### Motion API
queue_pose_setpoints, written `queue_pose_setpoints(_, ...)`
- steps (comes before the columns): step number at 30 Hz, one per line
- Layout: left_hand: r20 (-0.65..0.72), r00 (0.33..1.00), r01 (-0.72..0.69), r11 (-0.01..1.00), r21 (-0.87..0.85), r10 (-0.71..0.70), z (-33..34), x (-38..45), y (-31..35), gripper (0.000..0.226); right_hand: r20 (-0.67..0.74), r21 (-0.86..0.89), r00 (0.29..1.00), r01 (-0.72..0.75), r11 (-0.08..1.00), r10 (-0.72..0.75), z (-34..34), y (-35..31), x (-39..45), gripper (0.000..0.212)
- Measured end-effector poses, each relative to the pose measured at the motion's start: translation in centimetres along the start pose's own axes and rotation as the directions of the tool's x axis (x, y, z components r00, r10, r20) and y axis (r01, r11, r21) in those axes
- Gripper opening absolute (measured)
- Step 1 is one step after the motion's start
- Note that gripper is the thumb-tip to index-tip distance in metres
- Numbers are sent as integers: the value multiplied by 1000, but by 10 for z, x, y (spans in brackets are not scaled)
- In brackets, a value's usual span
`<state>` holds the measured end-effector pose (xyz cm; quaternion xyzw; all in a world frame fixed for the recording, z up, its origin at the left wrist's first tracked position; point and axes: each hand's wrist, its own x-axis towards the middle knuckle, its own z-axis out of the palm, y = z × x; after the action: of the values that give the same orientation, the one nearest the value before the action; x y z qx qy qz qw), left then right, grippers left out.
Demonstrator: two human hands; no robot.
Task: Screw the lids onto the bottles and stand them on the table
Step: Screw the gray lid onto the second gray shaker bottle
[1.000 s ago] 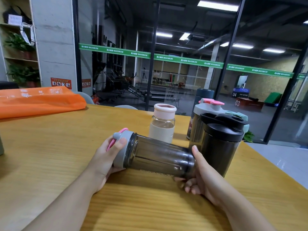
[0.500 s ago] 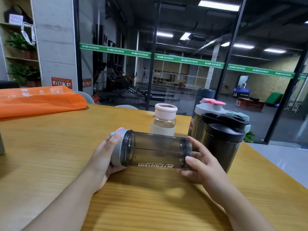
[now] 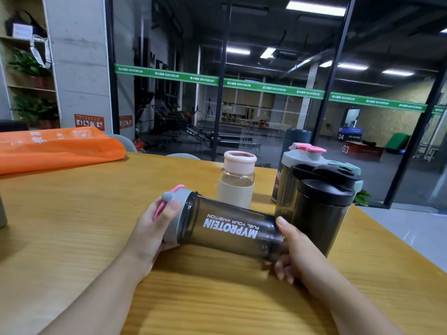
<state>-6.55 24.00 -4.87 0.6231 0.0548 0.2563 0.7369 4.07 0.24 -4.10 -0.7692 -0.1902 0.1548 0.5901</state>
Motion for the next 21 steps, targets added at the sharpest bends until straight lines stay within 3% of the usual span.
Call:
queue_pose_setpoints(7, 15, 999, -36, 999, 0, 36, 1, -1, -2, 66, 107, -47, 991, -78, 996, 83, 1, -2, -3, 69)
queue_pose_setpoints(11, -12, 1000, -18, 1000, 17, 18, 0, 1, -3, 64, 65, 89, 992, -118, 989, 112, 6, 0, 2, 62)
queue_pose_setpoints(15, -59, 998, 18, 1000, 20, -16, -1, 4, -4, 65, 77, 195, 997, 10, 981, -26, 9, -4, -2, 38)
queue_pose_setpoints(18, -100, 994, 34, 999, -4, -34, -1, 4, -3, 68, 105, 167, 980, 152, 974, -171, 3, -1, -8, 71)
queue_pose_setpoints(21, -121, 992, 38, 999, -18, -40, -1, 3, -2, 70, 102, 102, 966, 229, 968, -240, 1, 0, -12, 75)
